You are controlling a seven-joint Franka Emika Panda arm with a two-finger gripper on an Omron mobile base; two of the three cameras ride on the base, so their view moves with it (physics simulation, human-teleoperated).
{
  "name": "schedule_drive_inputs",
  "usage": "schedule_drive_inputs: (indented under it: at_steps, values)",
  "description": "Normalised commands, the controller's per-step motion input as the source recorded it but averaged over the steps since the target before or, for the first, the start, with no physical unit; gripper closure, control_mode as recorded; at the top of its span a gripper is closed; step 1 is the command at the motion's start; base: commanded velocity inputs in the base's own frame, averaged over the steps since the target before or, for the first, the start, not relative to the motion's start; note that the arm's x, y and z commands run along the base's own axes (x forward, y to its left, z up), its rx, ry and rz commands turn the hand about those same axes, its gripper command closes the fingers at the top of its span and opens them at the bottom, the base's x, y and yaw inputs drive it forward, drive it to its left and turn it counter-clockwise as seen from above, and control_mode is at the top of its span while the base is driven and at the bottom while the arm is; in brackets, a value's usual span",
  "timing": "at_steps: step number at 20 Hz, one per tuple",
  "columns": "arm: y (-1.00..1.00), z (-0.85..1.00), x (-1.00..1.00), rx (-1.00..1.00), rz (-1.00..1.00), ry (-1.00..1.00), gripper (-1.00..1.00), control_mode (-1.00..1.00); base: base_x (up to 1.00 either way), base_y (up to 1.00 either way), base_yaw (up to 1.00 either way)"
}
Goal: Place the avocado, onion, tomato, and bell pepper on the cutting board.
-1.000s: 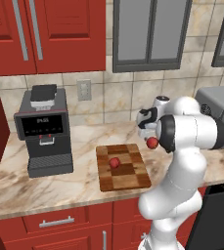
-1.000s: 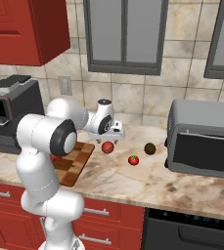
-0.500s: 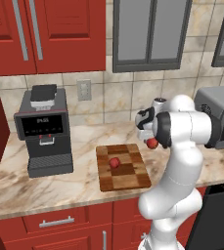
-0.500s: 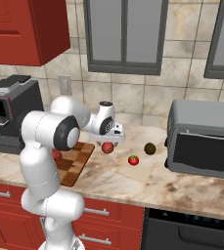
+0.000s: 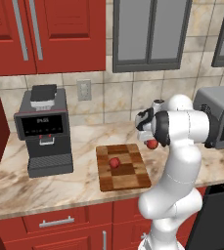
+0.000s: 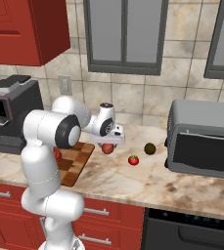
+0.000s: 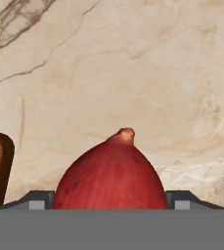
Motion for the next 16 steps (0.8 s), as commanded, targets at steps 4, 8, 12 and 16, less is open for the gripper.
schedule_drive_inputs:
  at_steps: [4,8,12,16]
  values:
    - [0.0,0.11,-0.03,0.0,-0.01,0.0,1.0,-1.0,0.0,0.0,0.0]
    - [0.07,0.61,-0.15,0.03,0.0,-0.03,1.0,-1.0,0.0,0.0,0.0]
    - [0.18,0.79,-0.29,0.07,0.0,-0.05,1.0,-1.0,0.0,0.0,0.0]
    - [0.28,0.76,-0.33,0.07,0.0,-0.01,1.0,-1.0,0.0,0.0,0.0]
